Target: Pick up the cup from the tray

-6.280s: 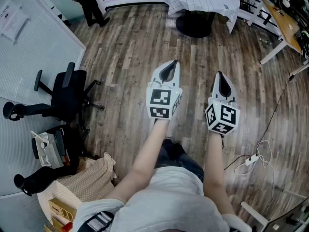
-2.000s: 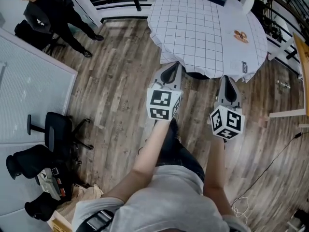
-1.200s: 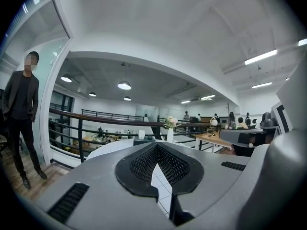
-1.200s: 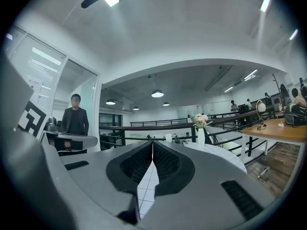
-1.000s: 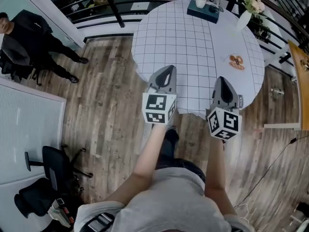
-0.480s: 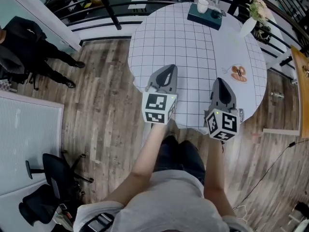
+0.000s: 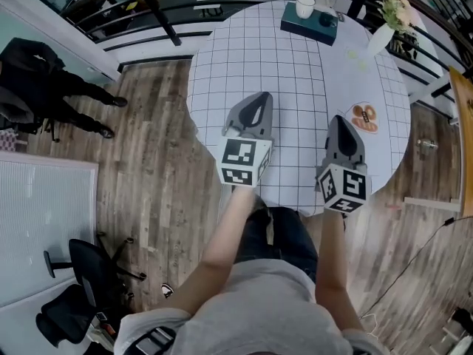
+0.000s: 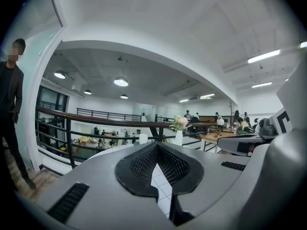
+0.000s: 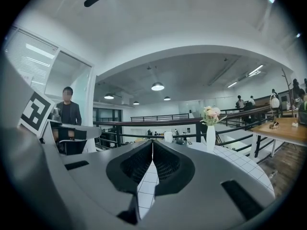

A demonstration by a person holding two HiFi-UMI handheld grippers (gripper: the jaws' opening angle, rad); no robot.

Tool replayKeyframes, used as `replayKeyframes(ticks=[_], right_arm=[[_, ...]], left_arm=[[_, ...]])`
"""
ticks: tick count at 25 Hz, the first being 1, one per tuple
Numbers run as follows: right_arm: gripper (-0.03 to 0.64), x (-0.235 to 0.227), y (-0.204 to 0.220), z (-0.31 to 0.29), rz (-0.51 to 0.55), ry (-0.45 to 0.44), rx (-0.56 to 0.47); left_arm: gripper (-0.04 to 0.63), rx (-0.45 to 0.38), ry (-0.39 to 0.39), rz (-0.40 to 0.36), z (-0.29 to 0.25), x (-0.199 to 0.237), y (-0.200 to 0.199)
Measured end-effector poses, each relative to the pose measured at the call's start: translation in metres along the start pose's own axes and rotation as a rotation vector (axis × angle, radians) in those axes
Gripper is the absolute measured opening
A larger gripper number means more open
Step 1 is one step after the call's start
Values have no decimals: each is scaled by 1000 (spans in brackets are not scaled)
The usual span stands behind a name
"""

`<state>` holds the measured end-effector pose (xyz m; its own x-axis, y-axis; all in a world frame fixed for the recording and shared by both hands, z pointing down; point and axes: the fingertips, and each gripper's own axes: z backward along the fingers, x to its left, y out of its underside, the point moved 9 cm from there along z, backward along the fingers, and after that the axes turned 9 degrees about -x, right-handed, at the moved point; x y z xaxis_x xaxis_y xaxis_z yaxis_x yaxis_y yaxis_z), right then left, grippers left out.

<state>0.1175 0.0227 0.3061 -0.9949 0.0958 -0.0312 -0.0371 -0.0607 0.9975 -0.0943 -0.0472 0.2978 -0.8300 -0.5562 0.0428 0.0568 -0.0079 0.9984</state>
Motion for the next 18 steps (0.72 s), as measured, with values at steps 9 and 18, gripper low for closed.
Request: replayKeyframes(ticks=[9, 18], right_arm=[[9, -56, 3, -81, -6, -47, 2], [9, -113, 12, -156, 3, -92, 1]], left_arm=[[6, 9, -26, -16, -91, 4, 1], [6, 57, -31, -45, -171, 4, 12]])
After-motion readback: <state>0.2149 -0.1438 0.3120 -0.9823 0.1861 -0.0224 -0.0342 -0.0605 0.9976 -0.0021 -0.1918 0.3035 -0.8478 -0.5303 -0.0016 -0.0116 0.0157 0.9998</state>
